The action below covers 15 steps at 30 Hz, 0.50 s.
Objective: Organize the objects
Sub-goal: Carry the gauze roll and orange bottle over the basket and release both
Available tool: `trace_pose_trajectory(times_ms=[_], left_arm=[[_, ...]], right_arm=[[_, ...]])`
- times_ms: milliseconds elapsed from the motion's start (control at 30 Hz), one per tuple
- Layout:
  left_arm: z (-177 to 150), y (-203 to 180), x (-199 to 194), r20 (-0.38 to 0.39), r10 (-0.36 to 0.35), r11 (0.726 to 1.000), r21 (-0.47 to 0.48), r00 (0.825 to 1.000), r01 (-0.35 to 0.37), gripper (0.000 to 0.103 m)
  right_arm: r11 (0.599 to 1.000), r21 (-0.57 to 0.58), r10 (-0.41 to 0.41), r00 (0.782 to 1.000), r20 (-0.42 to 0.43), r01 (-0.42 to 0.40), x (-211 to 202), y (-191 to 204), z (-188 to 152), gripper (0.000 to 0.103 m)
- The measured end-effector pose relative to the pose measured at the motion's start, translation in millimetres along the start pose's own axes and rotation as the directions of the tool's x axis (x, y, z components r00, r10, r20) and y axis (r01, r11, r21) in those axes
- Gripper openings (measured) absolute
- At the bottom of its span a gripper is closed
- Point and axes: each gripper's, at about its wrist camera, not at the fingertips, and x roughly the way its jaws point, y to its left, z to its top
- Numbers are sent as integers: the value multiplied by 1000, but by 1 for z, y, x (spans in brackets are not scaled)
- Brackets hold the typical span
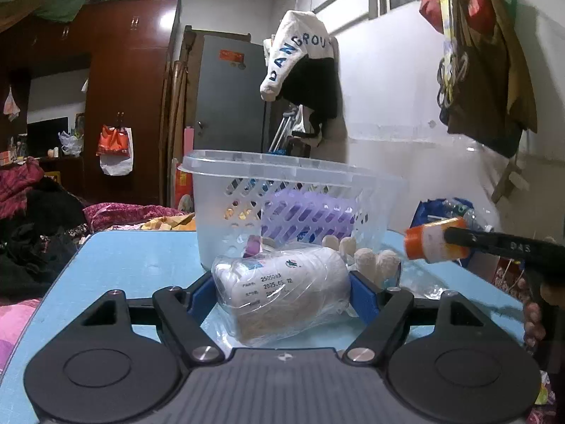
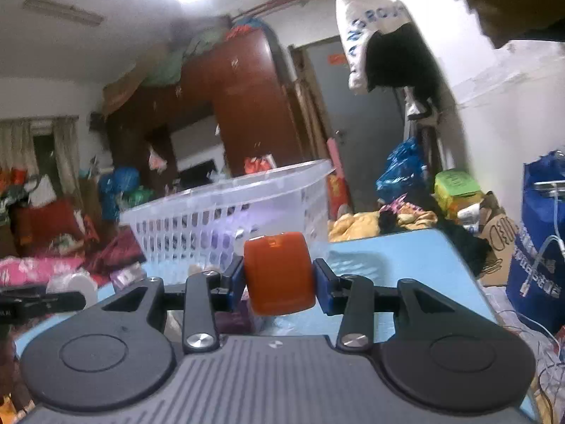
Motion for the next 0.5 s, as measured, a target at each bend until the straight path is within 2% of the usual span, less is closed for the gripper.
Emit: trace_pose_trajectory(times_ms=[100,233,300,367,500], left_arm=[[6,3,-5,22,20,1000,-12,1000,-20,80],[34,7,-11,30,41,998,-47,999,-40,80],[60,5,-13,64,53,998,-28,997,-51,80],[88,5,-7,75,29,999,-16,997,-28,80],[143,3,33,27,34,999,7,999,-34,80]], right_arm=[[999,-33,-36,999,24,37,-9,4,3,44],[1000,10,2,999,52,-3,-16,3,26,44],[999,31,41,998,57,-43,-14,3,45,43],[999,1,37,997,66,-37,-8,11,66,43],[996,-80,34,998,58,-29,24,39,110,43]])
